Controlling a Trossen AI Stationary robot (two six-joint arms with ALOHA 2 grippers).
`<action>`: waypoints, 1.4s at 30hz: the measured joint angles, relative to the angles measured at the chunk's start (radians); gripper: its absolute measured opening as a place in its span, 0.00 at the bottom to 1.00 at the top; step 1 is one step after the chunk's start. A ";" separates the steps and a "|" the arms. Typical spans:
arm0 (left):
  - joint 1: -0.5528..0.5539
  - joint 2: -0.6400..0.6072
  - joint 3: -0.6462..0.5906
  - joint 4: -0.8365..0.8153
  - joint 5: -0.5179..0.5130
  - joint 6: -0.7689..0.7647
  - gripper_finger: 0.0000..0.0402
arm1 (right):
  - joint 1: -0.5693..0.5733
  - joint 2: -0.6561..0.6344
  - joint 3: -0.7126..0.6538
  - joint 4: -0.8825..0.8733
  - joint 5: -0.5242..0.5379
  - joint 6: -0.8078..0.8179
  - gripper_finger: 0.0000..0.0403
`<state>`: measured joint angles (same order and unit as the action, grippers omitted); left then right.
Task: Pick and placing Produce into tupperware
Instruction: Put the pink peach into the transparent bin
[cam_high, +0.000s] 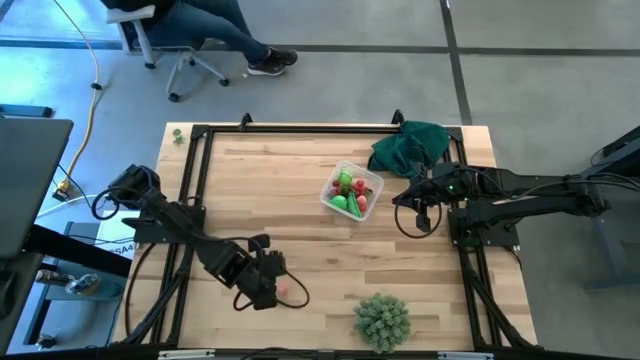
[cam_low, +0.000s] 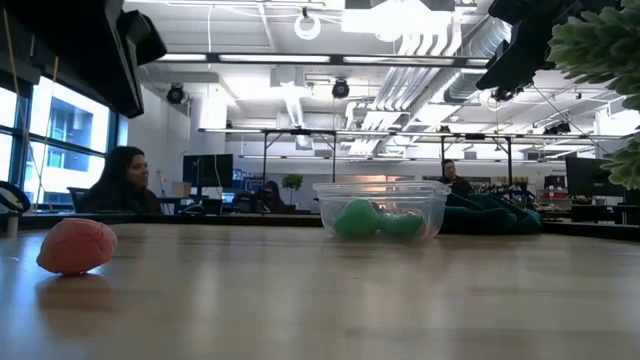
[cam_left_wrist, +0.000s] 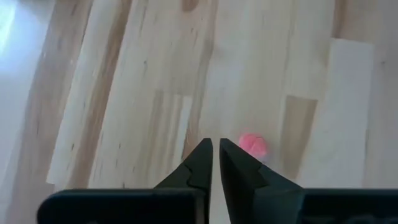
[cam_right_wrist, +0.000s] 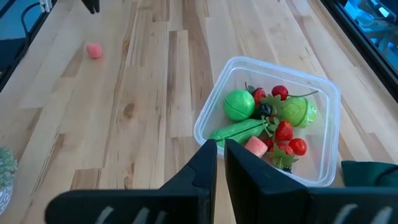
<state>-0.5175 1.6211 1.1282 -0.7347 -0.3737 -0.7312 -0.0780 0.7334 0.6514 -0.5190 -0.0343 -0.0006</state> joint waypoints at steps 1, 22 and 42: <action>0.000 0.000 0.000 0.003 0.009 -0.003 0.06 | 0.000 0.000 0.000 -0.001 0.000 0.000 0.06; 0.000 0.123 0.001 0.166 0.150 -0.026 0.51 | 0.000 0.001 0.000 -0.002 0.000 0.000 0.06; 0.000 0.199 -0.001 0.164 0.164 -0.025 0.51 | 0.000 0.000 0.000 -0.001 0.000 0.000 0.06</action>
<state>-0.5175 1.8204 1.1276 -0.5703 -0.2093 -0.7563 -0.0780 0.7338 0.6513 -0.5199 -0.0345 -0.0003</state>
